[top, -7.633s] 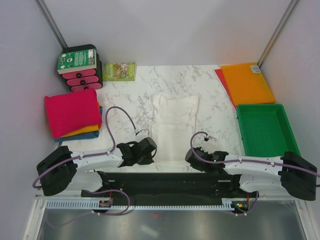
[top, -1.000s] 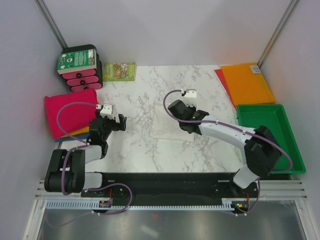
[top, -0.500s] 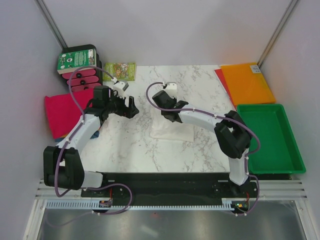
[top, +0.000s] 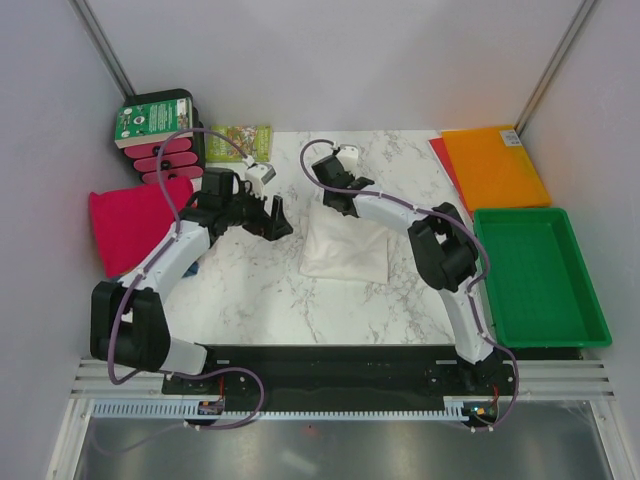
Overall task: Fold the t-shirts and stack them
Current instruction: Fold the tshirt
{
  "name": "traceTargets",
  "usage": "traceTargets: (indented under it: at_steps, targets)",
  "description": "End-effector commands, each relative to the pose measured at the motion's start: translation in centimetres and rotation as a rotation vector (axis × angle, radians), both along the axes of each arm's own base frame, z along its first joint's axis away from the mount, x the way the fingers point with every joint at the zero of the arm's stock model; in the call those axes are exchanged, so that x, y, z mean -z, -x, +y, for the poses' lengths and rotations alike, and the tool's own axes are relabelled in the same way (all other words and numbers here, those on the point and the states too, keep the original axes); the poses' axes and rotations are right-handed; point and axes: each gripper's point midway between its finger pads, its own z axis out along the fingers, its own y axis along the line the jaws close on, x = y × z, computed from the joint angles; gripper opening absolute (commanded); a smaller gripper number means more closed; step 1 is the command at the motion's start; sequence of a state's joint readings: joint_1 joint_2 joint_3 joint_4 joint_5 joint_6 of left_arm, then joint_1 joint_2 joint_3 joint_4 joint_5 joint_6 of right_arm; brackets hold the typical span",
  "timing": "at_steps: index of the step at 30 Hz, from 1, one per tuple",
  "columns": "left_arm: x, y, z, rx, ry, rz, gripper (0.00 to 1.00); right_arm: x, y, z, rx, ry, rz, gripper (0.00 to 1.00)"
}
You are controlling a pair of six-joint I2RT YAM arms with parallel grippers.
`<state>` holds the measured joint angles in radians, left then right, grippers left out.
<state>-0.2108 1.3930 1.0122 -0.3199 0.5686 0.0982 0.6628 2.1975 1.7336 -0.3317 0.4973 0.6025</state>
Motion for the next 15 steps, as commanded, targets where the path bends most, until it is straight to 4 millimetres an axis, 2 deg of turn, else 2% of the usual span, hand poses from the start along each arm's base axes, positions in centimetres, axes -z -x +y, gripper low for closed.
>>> traceTargets:
  at_steps: [1, 3, 6, 9, 10, 12, 13, 14, 15]
  targets:
    - [1.1, 0.1, -1.3, 0.020, 0.013, 0.068, 0.92, 2.9, -1.2, 0.5, -0.018, -0.018, 0.065, 0.00]
    - [2.0, 0.1, -1.5, 0.024, 0.002, 0.084, 0.92, 4.4, -1.3, 0.5, -0.036, 0.014, 0.084, 0.00]
    - [2.6, 0.0, -1.5, 0.012, -0.019, 0.085, 0.92, 3.9, -2.5, 0.4, -0.049, 0.054, 0.052, 0.00]
    - [2.6, -0.6, -1.1, -0.024, -0.040, 0.065, 0.94, 0.7, -4.4, -0.1, -0.036, 0.087, -0.032, 0.00]
    - [2.4, -0.9, -1.1, -0.038, -0.039, 0.055, 0.95, -1.0, -5.1, -0.1, -0.027, 0.087, -0.070, 0.00]
    - [2.2, -1.3, -0.9, -0.064, -0.039, 0.047, 0.96, -5.1, -6.0, -0.6, 0.000, 0.083, -0.155, 0.07]
    - [2.3, -1.3, -1.0, -0.074, -0.034, 0.052, 0.97, -7.0, -6.2, -0.7, 0.012, 0.073, -0.189, 0.20]
    - [2.3, -1.7, -0.9, -0.096, -0.038, 0.045, 0.97, -10.1, -6.2, -1.0, 0.026, 0.044, -0.242, 0.28]
    - [2.6, -1.9, -0.9, -0.101, -0.043, 0.044, 0.98, -11.5, -6.1, -1.3, 0.036, 0.034, -0.265, 0.37]
